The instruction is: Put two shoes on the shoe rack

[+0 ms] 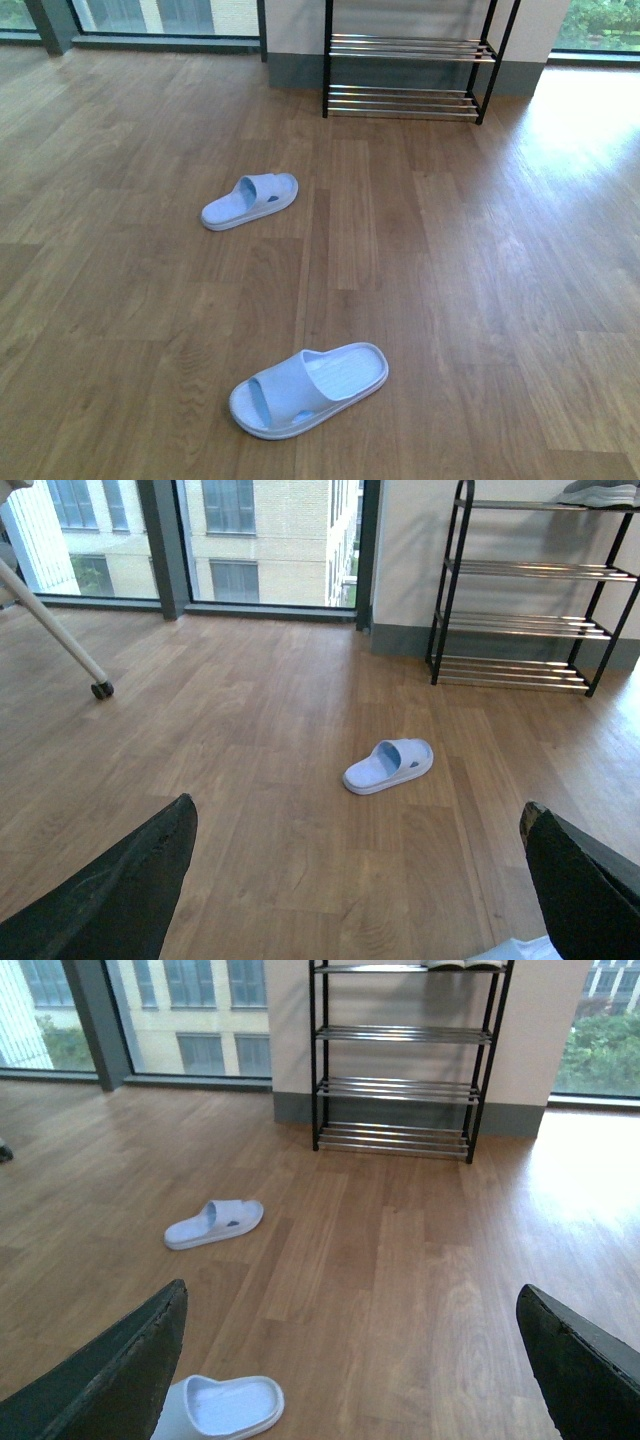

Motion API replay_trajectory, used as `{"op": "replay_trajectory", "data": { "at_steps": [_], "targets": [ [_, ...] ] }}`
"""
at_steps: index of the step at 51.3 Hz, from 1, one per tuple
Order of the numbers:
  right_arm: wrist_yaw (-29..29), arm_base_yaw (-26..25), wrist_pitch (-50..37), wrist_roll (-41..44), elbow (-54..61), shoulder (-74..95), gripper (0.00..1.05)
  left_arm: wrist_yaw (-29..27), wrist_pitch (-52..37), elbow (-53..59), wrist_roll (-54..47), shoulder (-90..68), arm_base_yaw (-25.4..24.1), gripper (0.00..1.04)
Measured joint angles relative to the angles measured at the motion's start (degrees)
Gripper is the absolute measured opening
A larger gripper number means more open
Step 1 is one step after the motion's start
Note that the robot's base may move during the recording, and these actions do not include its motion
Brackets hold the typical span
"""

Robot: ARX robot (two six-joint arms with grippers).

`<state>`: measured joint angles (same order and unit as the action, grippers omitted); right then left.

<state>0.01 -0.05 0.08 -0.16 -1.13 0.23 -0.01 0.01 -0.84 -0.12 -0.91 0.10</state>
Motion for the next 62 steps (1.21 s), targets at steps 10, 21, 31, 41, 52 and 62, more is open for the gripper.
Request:
{"op": "replay_trajectory", "data": {
  "at_steps": [10,21,31,41,52,62],
  "targets": [
    [-0.13,0.0,0.0,0.0,0.0,0.0,0.95,0.0,0.0,0.0,0.0,0.0,0.0,0.95],
    [-0.04,0.0,0.0,0.0,0.0,0.0,0.95,0.0,0.0,0.0,0.0,0.0,0.0,0.95],
    [0.0,0.0,0.0,0.0,0.0,0.0,0.95,0.0,0.0,0.0,0.0,0.0,0.0,0.95],
    [-0.02,0.0,0.0,0.0,0.0,-0.02,0.95,0.0,0.0,0.0,0.0,0.0,0.0,0.95],
    [0.0,0.0,0.0,0.0,0.0,-0.02,0.95,0.0,0.0,0.0,0.0,0.0,0.0,0.95],
    [-0.04,0.0,0.0,0.0,0.0,-0.02,0.95,0.0,0.0,0.0,0.0,0.0,0.0,0.95]
  ]
}}
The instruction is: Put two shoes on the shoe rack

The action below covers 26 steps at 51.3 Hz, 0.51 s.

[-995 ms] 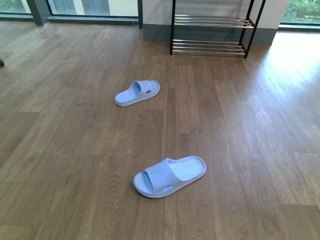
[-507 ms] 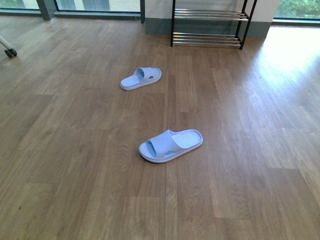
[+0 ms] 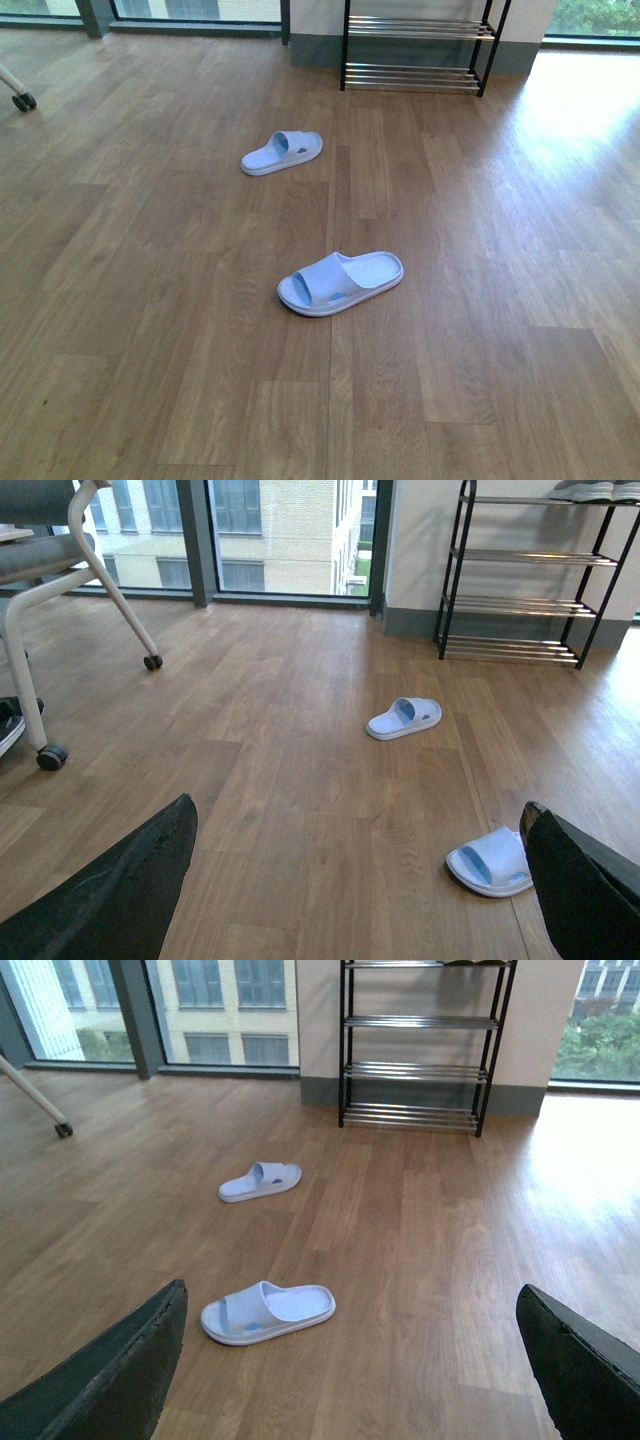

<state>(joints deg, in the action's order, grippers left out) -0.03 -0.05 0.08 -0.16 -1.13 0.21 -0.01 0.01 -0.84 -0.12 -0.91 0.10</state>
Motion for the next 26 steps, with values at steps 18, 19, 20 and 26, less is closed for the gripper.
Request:
{"op": "replay_trajectory", "data": {
  "at_steps": [18,19,20,26],
  "targets": [
    [0.09,0.0,0.0,0.0,0.0,-0.02,0.95,0.0,0.0,0.0,0.0,0.0,0.0,0.95],
    [0.07,0.0,0.0,0.0,0.0,-0.02,0.95,0.02,0.0,0.0,0.0,0.0,0.0,0.95],
    [0.07,0.0,0.0,0.0,0.0,-0.02,0.95,0.02,0.0,0.0,0.0,0.0,0.0,0.95],
    [0.07,0.0,0.0,0.0,0.0,-0.02,0.95,0.0,0.0,0.0,0.0,0.0,0.0,0.95]
  ]
}}
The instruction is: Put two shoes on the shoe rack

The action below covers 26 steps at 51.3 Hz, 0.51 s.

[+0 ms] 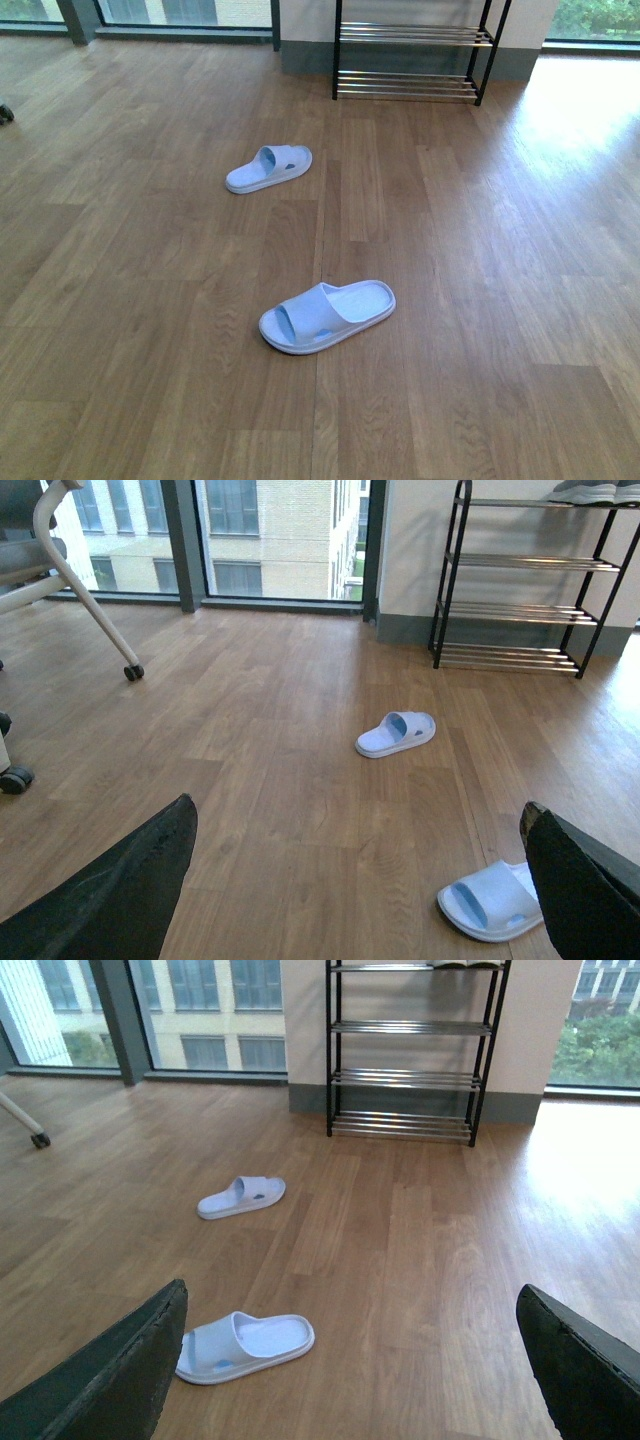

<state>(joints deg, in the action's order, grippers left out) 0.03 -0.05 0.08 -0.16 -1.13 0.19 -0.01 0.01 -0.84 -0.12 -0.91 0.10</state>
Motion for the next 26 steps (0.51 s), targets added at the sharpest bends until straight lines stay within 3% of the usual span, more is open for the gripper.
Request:
{"op": "replay_trajectory", "data": {
  "at_steps": [26],
  "targets": [
    [-0.02,0.0,0.0,0.0,0.0,0.02,0.95,0.0,0.0,0.0,0.0,0.0,0.0,0.95]
  ]
}}
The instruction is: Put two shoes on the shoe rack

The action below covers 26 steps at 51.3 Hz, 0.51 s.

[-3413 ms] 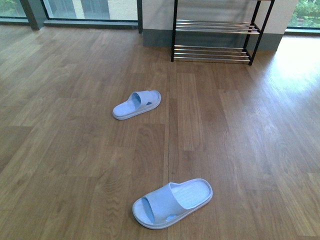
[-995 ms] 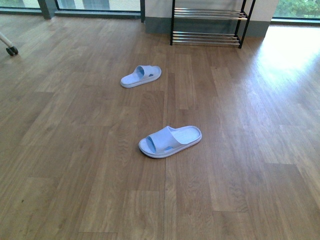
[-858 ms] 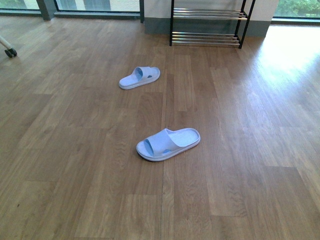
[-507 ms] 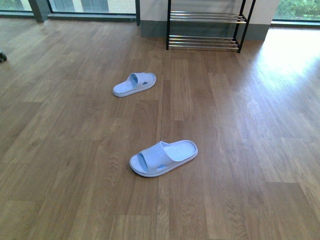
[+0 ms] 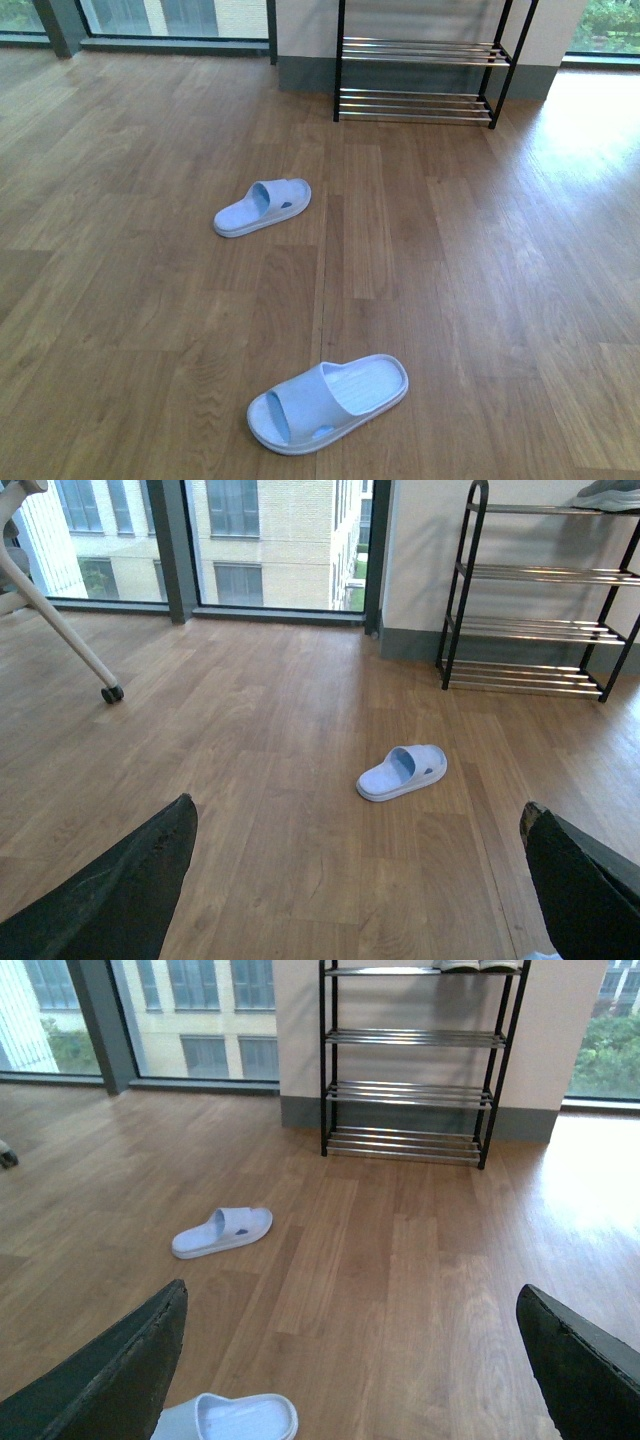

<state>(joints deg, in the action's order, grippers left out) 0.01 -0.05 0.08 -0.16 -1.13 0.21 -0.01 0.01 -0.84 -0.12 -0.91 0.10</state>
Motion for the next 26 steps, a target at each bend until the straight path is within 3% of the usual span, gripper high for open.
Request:
{"op": "replay_trajectory", "data": {
  "at_steps": [26],
  "targets": [
    [0.0,0.0,0.0,0.0,0.0,0.0,0.95,0.0,0.0,0.0,0.0,0.0,0.0,0.95]
  ]
}}
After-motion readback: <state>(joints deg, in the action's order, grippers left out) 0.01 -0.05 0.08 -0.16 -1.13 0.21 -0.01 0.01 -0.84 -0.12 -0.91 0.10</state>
